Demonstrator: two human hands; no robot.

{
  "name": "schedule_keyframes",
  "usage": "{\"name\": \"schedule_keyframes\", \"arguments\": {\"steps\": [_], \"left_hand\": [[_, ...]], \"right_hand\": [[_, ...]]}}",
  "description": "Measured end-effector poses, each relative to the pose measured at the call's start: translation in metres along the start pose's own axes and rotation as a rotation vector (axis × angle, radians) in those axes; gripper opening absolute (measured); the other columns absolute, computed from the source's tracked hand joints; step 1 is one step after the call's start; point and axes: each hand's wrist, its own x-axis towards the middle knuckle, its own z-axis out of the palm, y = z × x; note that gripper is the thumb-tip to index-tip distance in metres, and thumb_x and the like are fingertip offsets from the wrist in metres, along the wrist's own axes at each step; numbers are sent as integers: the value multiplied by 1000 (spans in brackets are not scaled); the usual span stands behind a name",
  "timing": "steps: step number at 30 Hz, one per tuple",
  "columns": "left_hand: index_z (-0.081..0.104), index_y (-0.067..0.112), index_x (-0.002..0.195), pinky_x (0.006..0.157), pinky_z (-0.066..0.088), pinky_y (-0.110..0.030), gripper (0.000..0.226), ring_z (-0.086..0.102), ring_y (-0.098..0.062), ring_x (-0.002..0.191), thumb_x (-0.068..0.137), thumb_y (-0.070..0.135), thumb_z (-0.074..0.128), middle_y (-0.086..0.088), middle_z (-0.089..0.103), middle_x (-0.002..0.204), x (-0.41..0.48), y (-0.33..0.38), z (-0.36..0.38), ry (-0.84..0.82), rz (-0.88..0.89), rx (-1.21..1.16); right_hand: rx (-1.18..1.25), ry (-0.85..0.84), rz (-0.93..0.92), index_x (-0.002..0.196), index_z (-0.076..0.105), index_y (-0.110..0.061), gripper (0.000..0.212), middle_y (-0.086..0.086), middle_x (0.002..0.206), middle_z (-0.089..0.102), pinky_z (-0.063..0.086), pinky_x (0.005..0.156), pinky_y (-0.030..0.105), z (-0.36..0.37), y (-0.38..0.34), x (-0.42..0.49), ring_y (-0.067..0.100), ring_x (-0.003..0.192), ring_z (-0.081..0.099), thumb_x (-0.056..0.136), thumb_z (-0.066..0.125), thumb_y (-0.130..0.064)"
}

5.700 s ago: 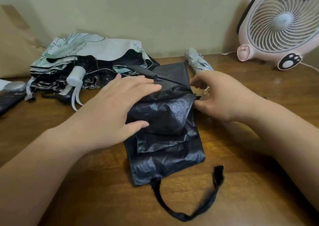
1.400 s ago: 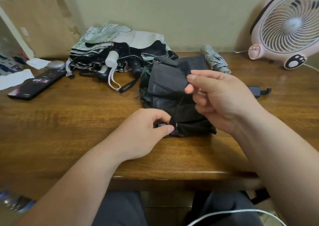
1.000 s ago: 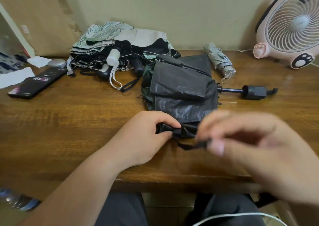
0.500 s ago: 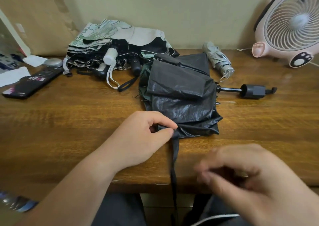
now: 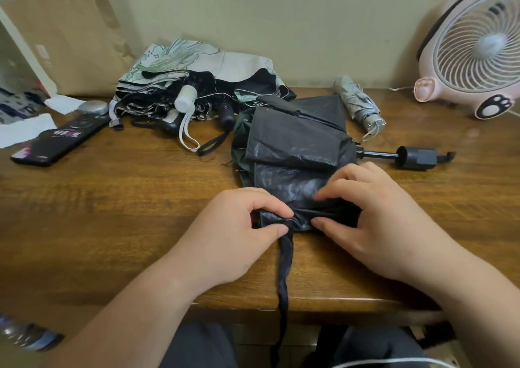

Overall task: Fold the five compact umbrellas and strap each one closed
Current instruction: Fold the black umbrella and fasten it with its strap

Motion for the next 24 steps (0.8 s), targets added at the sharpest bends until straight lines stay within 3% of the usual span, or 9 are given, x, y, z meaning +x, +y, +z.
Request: {"name": "schedule_keyframes", "arguments": {"steps": [3, 6, 10, 13, 17, 19, 21, 24], "left_hand": [[63, 47, 97, 91, 51, -22, 28, 62, 7, 99, 85, 29, 80, 30, 67, 100, -1, 1, 0, 9, -10, -27], [58, 47, 106, 85, 46, -15, 39, 60, 0, 99, 86, 20, 79, 26, 64, 101, -4, 2, 1, -39, 65, 7], [72, 40, 92, 89, 40, -13, 28, 54, -1, 103, 85, 14, 79, 25, 59, 97, -7, -1, -1, -77, 305, 249], [72, 39, 93, 100, 38, -21, 23, 51, 3, 118, 85, 17, 76, 29, 59, 113, -9, -6, -3, -101, 398, 315], [70, 39, 95, 107, 35, -28, 10, 51, 4, 129, 91, 30, 73, 28, 62, 125, -12, -13, -4, -99, 496, 326], [71, 39, 90, 105, 36, -31, 6, 52, 2, 128, 93, 44, 69, 27, 62, 125, -14, -12, -5, -98, 506, 334], [73, 37, 87, 102, 39, -31, 21, 54, 3, 123, 97, 49, 60, 26, 63, 121, -13, -5, -3, -91, 517, 311], [70, 32, 100, 97, 42, -26, 19, 56, 0, 114, 99, 43, 55, 23, 63, 114, -2, 12, 7, -94, 508, 299]], "right_hand": [[73, -98, -49, 100, 73, -39, 21, -21, 96, 59, 53, 83, 38, -13, 21, -3, 7, 97, 54, 81, 70, -48], [64, -138, -122, 101, 74, -37, 18, -22, 100, 58, 54, 80, 37, -21, 38, -11, 6, 98, 56, 83, 75, -37], [-39, -6, -215, 99, 79, -23, 11, -7, 105, 60, 51, 69, 35, -16, 46, -32, 13, 88, 53, 91, 73, -27], [-29, 11, -220, 101, 80, -23, 18, -5, 109, 59, 49, 69, 34, -11, 48, -44, 16, 87, 54, 97, 64, -32], [120, -28, -97, 100, 76, -32, 17, -13, 117, 57, 52, 82, 32, -12, 44, -58, 12, 102, 61, 93, 64, -42], [217, 72, 37, 90, 73, -30, 15, -17, 111, 61, 51, 84, 28, -9, 37, -66, 11, 102, 64, 87, 66, -43], [341, 189, 200, 82, 66, -29, 13, -13, 99, 70, 53, 82, 34, -5, 33, -70, 11, 95, 68, 82, 70, -41], [545, 168, 366, 89, 63, -29, 18, -7, 96, 75, 56, 85, 48, -1, 32, -64, 14, 93, 71, 83, 79, -29]]}}
